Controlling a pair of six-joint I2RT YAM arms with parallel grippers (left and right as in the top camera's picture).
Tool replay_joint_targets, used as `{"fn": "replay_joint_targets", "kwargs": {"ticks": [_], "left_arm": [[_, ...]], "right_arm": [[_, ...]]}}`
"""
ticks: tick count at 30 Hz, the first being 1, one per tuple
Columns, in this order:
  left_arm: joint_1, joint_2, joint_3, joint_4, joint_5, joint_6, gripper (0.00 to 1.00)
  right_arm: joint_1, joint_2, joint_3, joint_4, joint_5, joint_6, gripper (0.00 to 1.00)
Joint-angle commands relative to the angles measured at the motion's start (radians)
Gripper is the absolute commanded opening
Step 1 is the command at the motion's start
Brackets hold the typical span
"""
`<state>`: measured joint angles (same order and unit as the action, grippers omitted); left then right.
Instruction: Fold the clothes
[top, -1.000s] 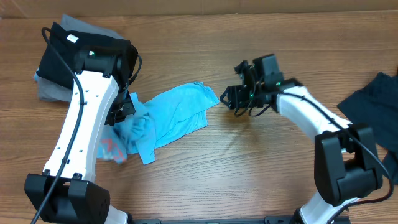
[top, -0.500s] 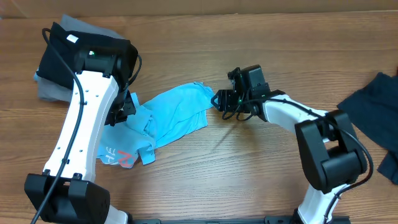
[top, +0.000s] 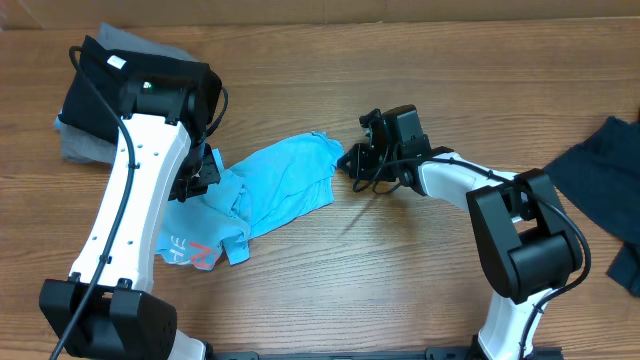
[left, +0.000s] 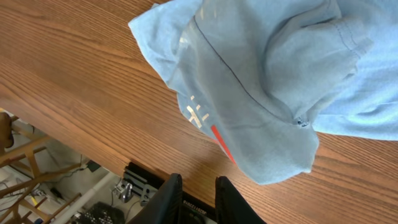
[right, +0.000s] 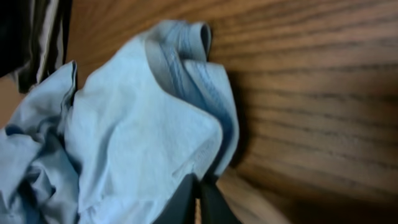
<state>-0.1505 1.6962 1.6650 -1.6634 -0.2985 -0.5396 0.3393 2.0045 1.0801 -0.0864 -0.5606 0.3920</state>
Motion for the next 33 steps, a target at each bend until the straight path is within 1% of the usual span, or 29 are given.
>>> {"fn": "replay_joint_targets", "kwargs": {"ticks": [1,3,6,10,14,16,17,21,24,29,33], "left_arm": [[0.0,-0.016,0.018,0.005,0.011,0.025,0.21],[0.0,-0.016,0.02,0.009,0.017,0.04,0.22],[0.0,-0.016,0.02,0.029,0.069,0.092,0.25],[0.0,-0.016,0.02,0.06,0.141,0.146,0.28],[0.0,-0.016,0.02,0.111,0.291,0.246,0.34],[0.0,-0.016,0.02,0.15,0.398,0.309,0.36],[-0.001,-0.016,0.02,0.167,0.444,0.337,0.37],[-0.003,-0.016,0.02,0.251,0.639,0.456,0.45],[-0.026,-0.016,0.019,0.284,0.731,0.547,0.5],[-0.138,-0.015,0.009,0.309,0.75,0.652,0.52],[-0.292,-0.013,-0.034,0.421,0.682,0.651,0.56]], "right_arm": [[-0.06,-0.052,0.051,-0.065,-0.02,0.005,0.04],[-0.108,-0.132,0.093,-0.152,-0.022,-0.028,0.04],[-0.204,-0.304,0.18,-0.299,-0.018,-0.086,0.04],[-0.332,-0.486,0.297,-0.439,-0.018,-0.085,0.04],[-0.468,-0.626,0.421,-0.561,-0.018,-0.085,0.04],[-0.513,-0.672,0.467,-0.599,-0.018,-0.084,0.04],[-0.521,-0.687,0.48,-0.609,-0.018,-0.085,0.04],[-0.525,-0.732,0.49,-0.616,-0.018,-0.084,0.04],[-0.525,-0.737,0.49,-0.617,-0.018,-0.077,0.04],[-0.525,-0.737,0.49,-0.616,0.002,-0.077,0.04],[-0.526,-0.747,0.492,-0.617,0.085,-0.074,0.04]]}}
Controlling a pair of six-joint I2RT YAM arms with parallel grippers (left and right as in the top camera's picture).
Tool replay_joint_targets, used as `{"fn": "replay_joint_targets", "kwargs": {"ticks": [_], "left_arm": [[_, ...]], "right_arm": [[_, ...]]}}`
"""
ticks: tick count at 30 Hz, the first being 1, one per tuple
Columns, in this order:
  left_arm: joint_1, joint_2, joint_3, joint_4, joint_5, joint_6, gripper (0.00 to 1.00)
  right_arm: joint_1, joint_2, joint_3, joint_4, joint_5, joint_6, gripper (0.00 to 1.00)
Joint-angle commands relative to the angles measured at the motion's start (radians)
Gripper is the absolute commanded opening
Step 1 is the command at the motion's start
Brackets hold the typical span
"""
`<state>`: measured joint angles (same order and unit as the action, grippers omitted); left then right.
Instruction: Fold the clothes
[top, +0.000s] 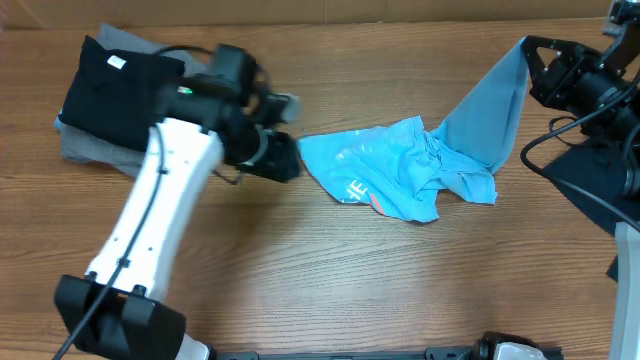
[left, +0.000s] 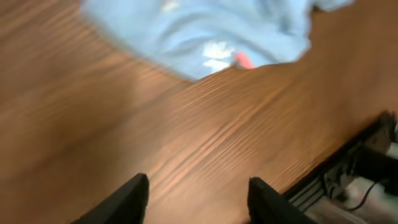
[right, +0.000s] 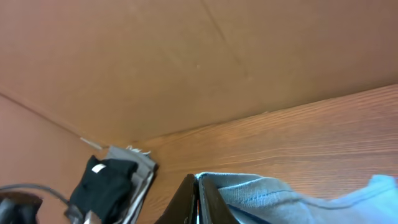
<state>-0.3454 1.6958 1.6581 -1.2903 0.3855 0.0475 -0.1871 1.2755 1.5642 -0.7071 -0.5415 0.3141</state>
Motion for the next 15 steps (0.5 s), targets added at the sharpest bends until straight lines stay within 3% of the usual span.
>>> {"fn": "replay_joint_targets", "kwargs": {"ticks": [1,3,7,9,15], "left_arm": [[-0.135,-0.011,-0.042,0.092,-0.023,0.055,0.58],[-0.217,0.002,-0.079,0.216,-0.084,0.014,0.66],[-0.327,0.06,-0.12,0.452,-0.203,-0.045,0.7],[-0.369,0.115,-0.122,0.577,-0.233,-0.055,0.78],[-0.415,0.309,-0.122,0.83,-0.235,-0.084,0.8]], "right_arm": [[0.001,-0.023,0.008,0.002,0.094,0.019,0.04],[0.001,-0.035,0.008,0.002,0.151,0.061,0.04],[0.001,-0.05,0.008,-0.005,0.174,0.137,0.04],[0.002,-0.053,0.008,-0.019,0.174,0.156,0.04],[0.002,-0.053,0.008,-0.087,0.175,0.161,0.04]]}}
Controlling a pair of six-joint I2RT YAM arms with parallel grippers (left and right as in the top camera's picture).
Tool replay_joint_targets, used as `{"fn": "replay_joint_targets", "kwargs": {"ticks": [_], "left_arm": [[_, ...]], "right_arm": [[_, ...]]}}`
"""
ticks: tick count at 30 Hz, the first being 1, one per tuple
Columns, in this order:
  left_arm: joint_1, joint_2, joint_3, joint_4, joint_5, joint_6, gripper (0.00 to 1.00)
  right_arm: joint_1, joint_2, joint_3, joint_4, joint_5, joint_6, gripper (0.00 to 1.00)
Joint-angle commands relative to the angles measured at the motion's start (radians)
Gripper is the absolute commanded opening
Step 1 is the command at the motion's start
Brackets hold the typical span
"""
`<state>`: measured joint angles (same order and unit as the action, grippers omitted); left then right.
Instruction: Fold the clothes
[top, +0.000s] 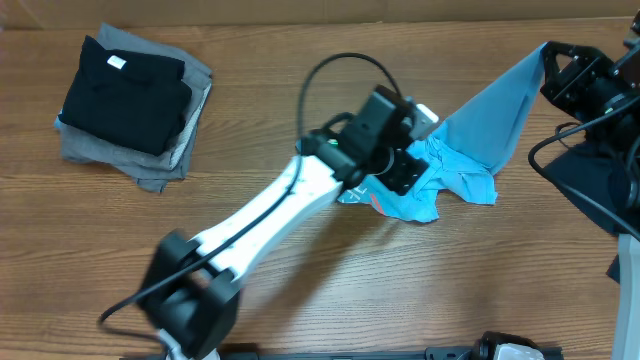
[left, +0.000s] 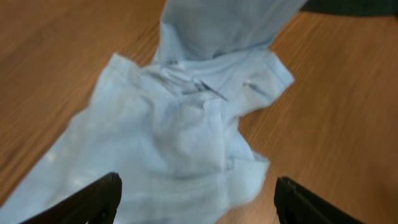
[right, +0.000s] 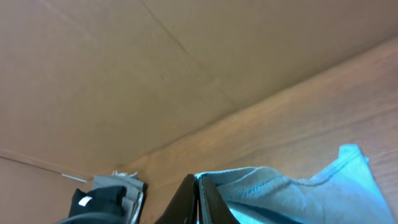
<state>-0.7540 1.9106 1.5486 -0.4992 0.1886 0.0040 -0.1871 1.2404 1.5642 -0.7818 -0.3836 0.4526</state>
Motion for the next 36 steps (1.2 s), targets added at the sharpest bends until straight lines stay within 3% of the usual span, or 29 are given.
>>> {"fn": "replay_joint_targets", "kwargs": {"ticks": [1,7,11,13,17,21,25,30,36], "left_arm": [[-0.006,0.119,-0.013,0.06,-0.031,-0.055,0.8],[-0.006,0.237,-0.013,0.178,0.066,-0.106,0.72],[-0.006,0.235,-0.008,0.192,0.067,-0.143,0.32],[-0.002,0.223,0.015,0.145,0.068,-0.153,0.04],[0.027,0.152,0.1,-0.05,0.021,-0.148,0.04],[0.084,0.013,0.216,-0.32,-0.133,-0.075,0.04],[0.146,-0.142,0.302,-0.497,-0.281,-0.059,0.04],[0.222,-0.35,0.354,-0.619,-0.39,-0.06,0.04],[0.281,-0.588,0.389,-0.663,-0.552,-0.079,0.04]], "right_arm": [[0.002,-0.018,0.008,-0.02,0.016,0.023,0.04],[0.002,-0.018,0.008,-0.061,0.017,0.019,0.04],[0.002,-0.018,0.008,-0.07,0.017,0.019,0.04],[0.002,-0.018,0.008,-0.07,0.02,0.011,0.04],[0.0,-0.018,0.008,-0.07,0.093,0.003,0.04],[-0.023,-0.033,0.008,-0.069,0.18,-0.017,0.04],[-0.087,-0.07,0.016,-0.075,0.182,-0.006,0.04],[-0.165,-0.105,0.053,-0.129,0.188,-0.003,0.04],[-0.175,-0.106,0.134,-0.211,0.267,-0.002,0.05]]}}
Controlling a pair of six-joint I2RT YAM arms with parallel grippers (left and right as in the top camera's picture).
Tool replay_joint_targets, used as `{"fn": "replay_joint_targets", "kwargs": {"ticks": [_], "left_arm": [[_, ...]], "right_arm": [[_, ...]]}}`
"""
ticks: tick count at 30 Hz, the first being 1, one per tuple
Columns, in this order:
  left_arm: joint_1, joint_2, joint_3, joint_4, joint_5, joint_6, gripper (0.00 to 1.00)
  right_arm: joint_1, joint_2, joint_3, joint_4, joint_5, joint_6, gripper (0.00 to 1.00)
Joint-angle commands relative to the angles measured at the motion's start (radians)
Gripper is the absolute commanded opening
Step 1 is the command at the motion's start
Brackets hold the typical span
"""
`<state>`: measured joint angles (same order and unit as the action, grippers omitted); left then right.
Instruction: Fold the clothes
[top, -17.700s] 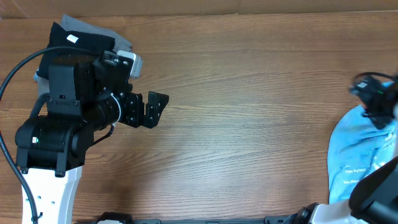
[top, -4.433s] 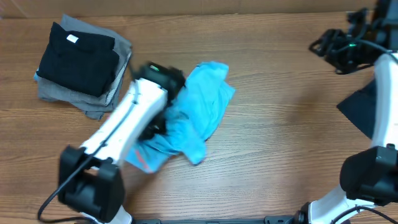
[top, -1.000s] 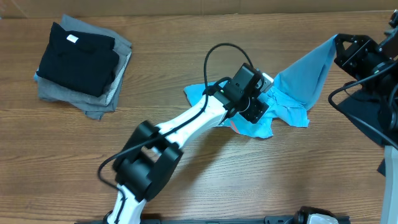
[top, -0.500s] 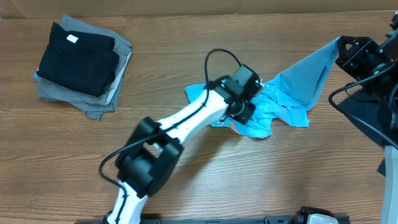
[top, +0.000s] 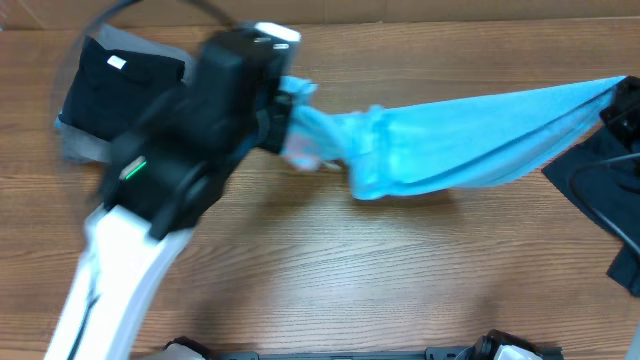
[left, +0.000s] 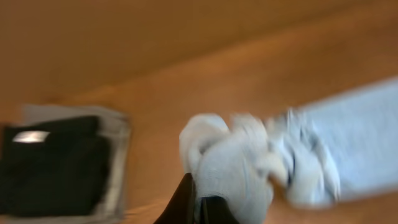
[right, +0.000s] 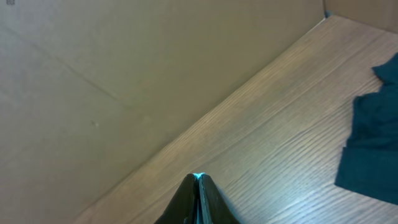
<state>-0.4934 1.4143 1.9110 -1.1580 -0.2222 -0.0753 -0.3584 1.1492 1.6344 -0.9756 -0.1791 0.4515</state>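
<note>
A light blue T-shirt (top: 470, 135) hangs stretched in the air across the table, bunched at its left end. My left gripper (top: 288, 104) is raised and blurred, shut on that bunched end; its wrist view shows the cloth (left: 249, 163) wrapped over the shut gripper (left: 199, 199). At the right edge my right gripper (top: 626, 92) is shut on the shirt's other end. Only a sliver of blue shows at that gripper's tips (right: 199, 180).
A folded stack, black garment on grey (top: 105, 75), lies at the far left, partly hidden by my left arm, and shows again as the stack (left: 53, 163). A dark garment (top: 605, 185) lies at the right edge. A cardboard wall (right: 93, 68) backs the table.
My left gripper was open above the shirt heap at mid-table; it is now shut on the shirt's left end, higher and further left. The shirt has gone from a heap to taut between both grippers.
The shirt lay crumpled left of centre with my right gripper shut on its right edge. Then that gripper held the edge high at the far right, the rest heaped mid-table, left gripper open. Then the left gripper was over the heap; now both hold the shirt stretched.
</note>
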Motion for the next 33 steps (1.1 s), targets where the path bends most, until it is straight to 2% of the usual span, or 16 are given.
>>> {"fn": "replay_joint_targets", "kwargs": {"ticks": [1,7,12,14,17,18,20,24,28,33], "left_arm": [[0.023,-0.13,0.029,-0.004,-0.157,0.001,0.04],[0.023,-0.281,0.029,-0.01,-0.177,0.0,0.04],[0.023,-0.3,0.029,-0.01,-0.177,0.0,0.04],[0.022,-0.285,0.029,-0.01,-0.177,0.001,0.04],[0.022,-0.26,0.029,0.006,-0.177,0.001,0.04],[0.022,-0.252,0.029,0.018,-0.175,0.001,0.04],[0.022,-0.242,0.029,0.042,-0.173,0.001,0.04],[0.022,-0.237,0.029,0.124,-0.172,0.01,0.04],[0.022,-0.241,0.029,0.24,-0.147,0.009,0.04],[0.022,-0.237,0.029,0.439,-0.147,0.01,0.04]], "right_arm": [[-0.004,-0.015,0.072,-0.029,0.073,0.0,0.05],[-0.004,0.035,0.074,-0.15,0.125,0.029,0.12],[-0.004,0.218,0.073,-0.298,0.087,0.027,0.16],[-0.002,0.306,0.073,-0.346,-0.054,-0.034,0.25],[0.023,0.429,0.073,-0.391,-0.389,-0.258,0.39],[0.035,0.451,0.073,-0.398,-0.443,-0.303,0.42],[0.072,0.481,0.073,-0.407,-0.478,-0.353,0.47],[0.175,0.489,0.073,-0.396,-0.47,-0.414,0.51],[0.31,0.489,0.073,-0.385,-0.47,-0.484,0.51],[0.525,0.489,0.072,-0.314,-0.47,-0.486,0.51]]}}
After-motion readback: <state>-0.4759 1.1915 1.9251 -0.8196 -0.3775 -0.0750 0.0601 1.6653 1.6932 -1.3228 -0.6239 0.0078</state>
